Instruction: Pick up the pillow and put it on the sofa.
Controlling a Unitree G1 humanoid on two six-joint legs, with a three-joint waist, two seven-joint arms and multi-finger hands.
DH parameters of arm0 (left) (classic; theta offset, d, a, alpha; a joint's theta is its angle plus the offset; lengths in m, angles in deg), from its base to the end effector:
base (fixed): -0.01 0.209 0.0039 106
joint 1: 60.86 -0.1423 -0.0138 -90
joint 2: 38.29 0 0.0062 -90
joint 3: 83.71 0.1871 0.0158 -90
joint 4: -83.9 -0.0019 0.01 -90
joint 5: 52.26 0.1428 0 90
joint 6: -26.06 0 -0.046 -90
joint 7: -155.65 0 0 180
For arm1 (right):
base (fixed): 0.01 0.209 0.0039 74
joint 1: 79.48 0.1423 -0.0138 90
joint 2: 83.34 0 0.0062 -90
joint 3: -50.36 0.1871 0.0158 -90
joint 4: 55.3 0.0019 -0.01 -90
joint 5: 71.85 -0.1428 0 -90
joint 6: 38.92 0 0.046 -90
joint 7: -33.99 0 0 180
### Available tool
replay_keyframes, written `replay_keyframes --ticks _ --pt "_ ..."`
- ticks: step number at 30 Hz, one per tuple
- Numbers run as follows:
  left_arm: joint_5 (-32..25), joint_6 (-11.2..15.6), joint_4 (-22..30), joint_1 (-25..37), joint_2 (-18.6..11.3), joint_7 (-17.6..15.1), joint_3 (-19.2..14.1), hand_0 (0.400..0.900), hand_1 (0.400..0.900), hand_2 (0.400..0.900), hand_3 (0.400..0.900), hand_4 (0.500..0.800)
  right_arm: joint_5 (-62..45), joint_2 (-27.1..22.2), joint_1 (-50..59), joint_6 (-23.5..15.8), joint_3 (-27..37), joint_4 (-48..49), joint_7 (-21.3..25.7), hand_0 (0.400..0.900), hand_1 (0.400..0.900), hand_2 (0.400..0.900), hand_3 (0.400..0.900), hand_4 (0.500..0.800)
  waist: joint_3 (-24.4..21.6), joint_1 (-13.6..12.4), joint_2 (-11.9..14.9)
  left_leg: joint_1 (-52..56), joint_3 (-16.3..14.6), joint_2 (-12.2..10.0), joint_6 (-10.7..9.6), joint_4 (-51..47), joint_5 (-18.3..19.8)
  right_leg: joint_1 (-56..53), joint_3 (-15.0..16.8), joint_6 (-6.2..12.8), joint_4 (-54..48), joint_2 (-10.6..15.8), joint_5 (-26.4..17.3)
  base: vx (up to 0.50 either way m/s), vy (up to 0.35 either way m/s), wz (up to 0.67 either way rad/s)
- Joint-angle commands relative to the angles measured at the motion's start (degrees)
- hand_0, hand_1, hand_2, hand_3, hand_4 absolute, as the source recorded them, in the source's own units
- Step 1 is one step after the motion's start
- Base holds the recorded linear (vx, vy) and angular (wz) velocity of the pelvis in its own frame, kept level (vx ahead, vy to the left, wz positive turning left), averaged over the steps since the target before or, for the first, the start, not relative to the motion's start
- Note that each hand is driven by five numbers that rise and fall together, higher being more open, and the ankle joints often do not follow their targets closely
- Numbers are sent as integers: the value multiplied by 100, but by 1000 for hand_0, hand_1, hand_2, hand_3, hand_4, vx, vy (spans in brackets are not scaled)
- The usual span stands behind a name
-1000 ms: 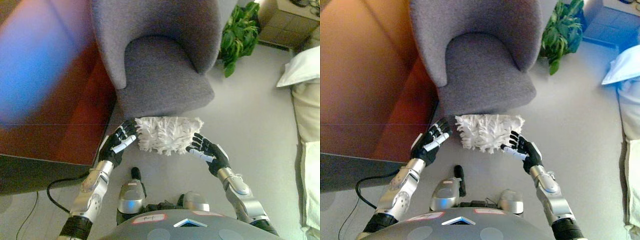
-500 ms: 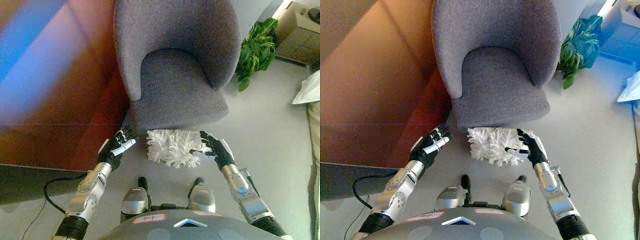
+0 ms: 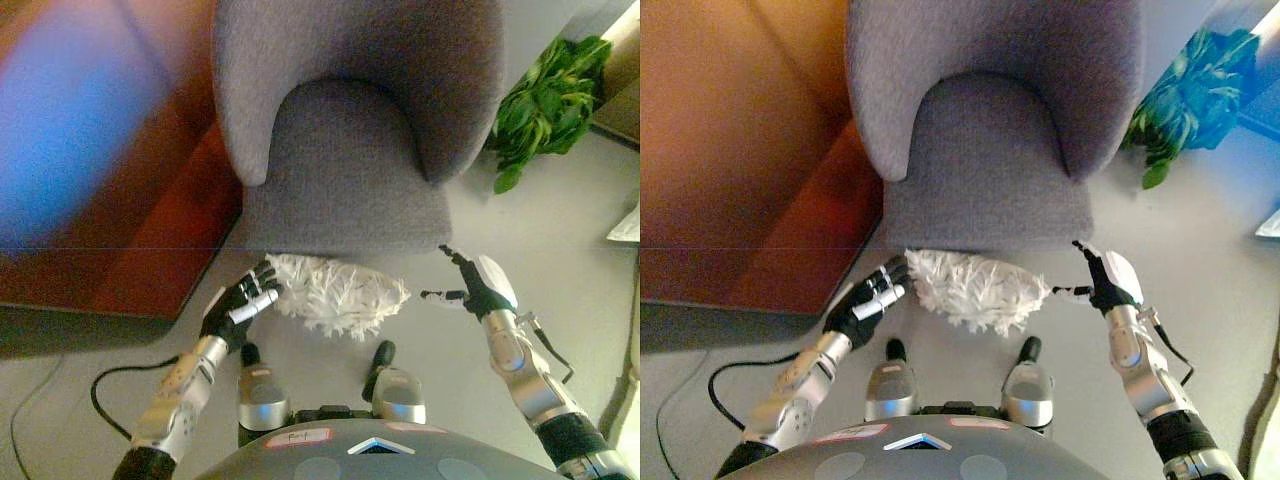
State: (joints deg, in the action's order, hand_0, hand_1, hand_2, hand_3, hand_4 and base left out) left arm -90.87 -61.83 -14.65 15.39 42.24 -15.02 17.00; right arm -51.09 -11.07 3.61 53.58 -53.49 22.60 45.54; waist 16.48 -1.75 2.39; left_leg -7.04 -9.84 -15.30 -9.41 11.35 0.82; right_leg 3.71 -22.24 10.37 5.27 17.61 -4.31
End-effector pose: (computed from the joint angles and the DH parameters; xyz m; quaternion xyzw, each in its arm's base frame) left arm 0.1396 0.2224 -0.0179 -0.1302 0.1937 -0.0715 0.9697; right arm 0.1649 -0.2466 -0.0052 -0.4740 0.1473 0.0224 0.8678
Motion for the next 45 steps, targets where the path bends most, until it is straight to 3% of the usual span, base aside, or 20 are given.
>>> replay_keyframes --ticks 1,3,4,7,14,21,23,32,36,42,45 --pt "-413 704 565 237 -360 -4 -291 900 900 900 900 800 176 -259 809 -179 -186 323 300 900 900 900 900 800 217 -175 -17 -381 252 -223 327 1081 653 1076 441 114 1067 800 -28 -112 -19 14" --pt "-413 704 565 237 -360 -4 -291 900 900 900 900 800 176 -259 809 -179 -186 323 300 900 900 900 900 800 217 -175 -17 -381 252 -223 327 1081 653 1076 441 114 1067 800 -28 -160 -34 12" --pt "-555 971 597 614 -489 -187 -156 900 900 900 900 800 -45 -300 1378 -180 -346 69 357 900 900 900 900 800 649 -248 -13 -1123 559 -202 364 1524 756 1897 606 142 1598 1065 -34 -277 -59 18" --pt "-560 1074 674 794 -537 -353 -75 900 900 900 900 800 -213 -335 1622 -140 -420 6 381 900 900 900 900 800 828 -288 3 -1609 664 -196 381 1887 884 2411 757 164 2023 1160 66 -207 -38 11" --pt "-554 1519 844 1153 -599 -566 143 900 900 900 900 800 -424 -578 2262 -84 -528 -201 534 900 900 900 900 800 1197 -283 -126 -2815 623 -320 402 2874 1186 3580 978 72 3052 1187 472 -157 34 6" --pt "-804 1612 960 1573 -600 -714 280 900 900 900 900 800 -509 -707 3100 137 -609 -692 684 900 900 900 900 800 1331 -265 -307 -4064 602 -395 405 4091 1526 4803 1230 -52 4194 1292 786 -101 72 2" --pt "-804 1666 989 1635 -589 -733 317 900 900 900 900 800 -380 -725 3282 241 -631 -833 764 900 900 900 900 800 1331 -275 -372 -4350 638 -415 383 4542 1803 5105 1292 -34 4672 1305 1049 3 77 4" --pt "-848 1903 1137 1819 -563 -922 441 900 900 900 900 800 668 -709 4031 744 -903 -1444 1571 900 900 900 900 800 1331 -324 -519 -5739 1031 -357 445 6449 2441 6510 1735 -156 6311 1307 1644 -11 51 8" --pt "-930 1876 1169 1775 -557 -835 460 900 900 900 900 800 845 -619 4184 963 -1029 -1681 1465 900 900 900 900 800 1331 -390 -534 -6035 1212 -357 420 6841 2552 6779 1903 -171 6682 1314 1800 53 37 8" --pt "-1079 1730 1177 1759 -573 -668 429 900 900 900 900 800 574 -530 4480 1584 -1323 -2206 359 900 900 900 900 800 1331 -542 -480 -6244 1461 -370 372 7156 2615 6981 2023 -196 6917 1411 1844 49 15 9" --pt "-1089 1601 1231 1764 -594 -648 437 900 900 900 900 800 439 -434 4749 1707 -1478 -2520 129 900 900 900 900 800 1331 -653 -459 -6253 1537 -341 364 7241 2625 6970 2016 -211 6987 1443 1859 51 -27 10"
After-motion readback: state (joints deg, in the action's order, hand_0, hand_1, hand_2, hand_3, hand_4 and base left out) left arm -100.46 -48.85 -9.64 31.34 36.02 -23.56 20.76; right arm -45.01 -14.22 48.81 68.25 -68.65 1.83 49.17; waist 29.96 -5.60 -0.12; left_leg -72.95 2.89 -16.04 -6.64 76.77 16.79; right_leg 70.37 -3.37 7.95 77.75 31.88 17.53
